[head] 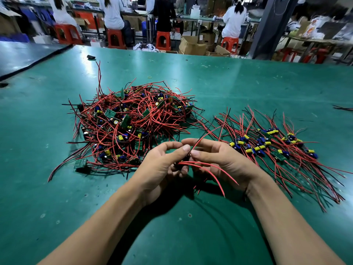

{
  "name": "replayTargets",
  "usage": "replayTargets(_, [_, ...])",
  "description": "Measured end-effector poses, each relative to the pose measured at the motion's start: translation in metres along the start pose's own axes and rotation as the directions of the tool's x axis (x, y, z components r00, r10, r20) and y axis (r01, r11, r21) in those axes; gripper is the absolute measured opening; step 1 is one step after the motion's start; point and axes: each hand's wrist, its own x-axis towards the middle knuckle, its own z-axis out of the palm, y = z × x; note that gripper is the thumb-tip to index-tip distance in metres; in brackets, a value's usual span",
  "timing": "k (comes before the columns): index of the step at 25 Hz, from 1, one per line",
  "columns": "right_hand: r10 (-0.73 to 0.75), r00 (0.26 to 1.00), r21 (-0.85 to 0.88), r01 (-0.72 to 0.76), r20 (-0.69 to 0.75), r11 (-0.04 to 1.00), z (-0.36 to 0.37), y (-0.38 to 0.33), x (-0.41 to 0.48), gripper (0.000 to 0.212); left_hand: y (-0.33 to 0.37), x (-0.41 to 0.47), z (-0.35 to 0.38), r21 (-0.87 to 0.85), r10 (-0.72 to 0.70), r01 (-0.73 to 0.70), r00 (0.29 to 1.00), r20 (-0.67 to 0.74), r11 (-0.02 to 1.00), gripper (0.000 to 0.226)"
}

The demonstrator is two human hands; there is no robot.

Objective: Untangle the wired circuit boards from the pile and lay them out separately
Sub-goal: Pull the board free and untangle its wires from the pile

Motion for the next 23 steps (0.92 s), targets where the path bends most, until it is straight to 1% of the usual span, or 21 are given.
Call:
replayTargets(3, [-0.028, 0.998, -0.025, 0.030, 0.059, 0.999, 0.002, 0.001, -0.001, 0.044, 0.004, -0.002, 0.000, 0.009, -0.007, 0.007, 1.000, 0.003, 1.000, 0.053])
replayTargets(6, [-0.027, 0.990, -0.032, 0.032, 0.141, 0.999, 0.002, 0.001, -0.003, 0.041, 0.008, -0.002, 0.001, 0.029, -0.036, 0.036, 0.999, -0.002, 0.999, 0.062])
replayTargets(8, [-0.004, 0.989, -0.081, 0.016, 0.149, 0.997, 0.002, 0.002, -0.004, 0.038, 0.008, -0.002, 0.000, 0.052, -0.055, 0.056, 0.998, -0.021, 0.997, 0.069])
replayTargets(10, [-0.008, 0.991, -0.156, 0.029, 0.134, 0.987, 0.001, 0.003, -0.003, 0.034, 0.007, -0.002, 0.000, 0.064, -0.063, 0.064, 0.998, -0.024, 0.996, 0.069])
replayTargets(12, [-0.035, 0.994, -0.234, 0.059, 0.106, 0.970, 0.003, 0.005, -0.002, 0.033, 0.007, -0.002, 0.000, 0.075, -0.060, 0.061, 0.998, -0.023, 0.995, 0.063])
replayTargets(13, [-0.061, 0.995, -0.246, 0.079, 0.078, 0.966, 0.003, 0.005, -0.001, 0.033, 0.008, -0.002, 0.001, 0.069, -0.056, 0.058, 0.998, -0.023, 0.996, 0.058])
replayTargets(15, [-0.167, 0.986, -0.236, 0.158, -0.015, 0.959, 0.004, 0.005, 0.002, 0.034, 0.009, -0.001, 0.001, 0.016, -0.060, 0.060, 0.998, -0.019, 0.998, 0.046])
replayTargets(17, [-0.309, 0.944, -0.190, 0.284, -0.116, 0.940, 0.006, 0.003, 0.004, 0.027, 0.009, -0.001, 0.002, -0.059, -0.045, 0.044, 0.999, -0.024, 0.997, 0.034])
replayTargets(19, [-0.397, 0.898, -0.144, 0.375, -0.188, 0.916, 0.009, 0.001, 0.003, 0.024, 0.006, -0.002, 0.002, -0.046, 0.013, -0.015, 0.999, -0.032, 0.999, 0.031])
replayTargets(21, [-0.448, 0.867, -0.226, 0.401, -0.220, 0.888, 0.013, 0.003, 0.003, 0.026, 0.005, -0.003, 0.003, -0.025, 0.074, -0.074, 0.997, -0.028, 0.997, 0.034])
replayTargets(23, [-0.484, 0.846, -0.321, 0.406, -0.223, 0.856, 0.018, 0.006, 0.005, 0.026, 0.005, -0.004, 0.005, -0.035, 0.104, -0.105, 0.994, -0.030, 0.994, 0.029])
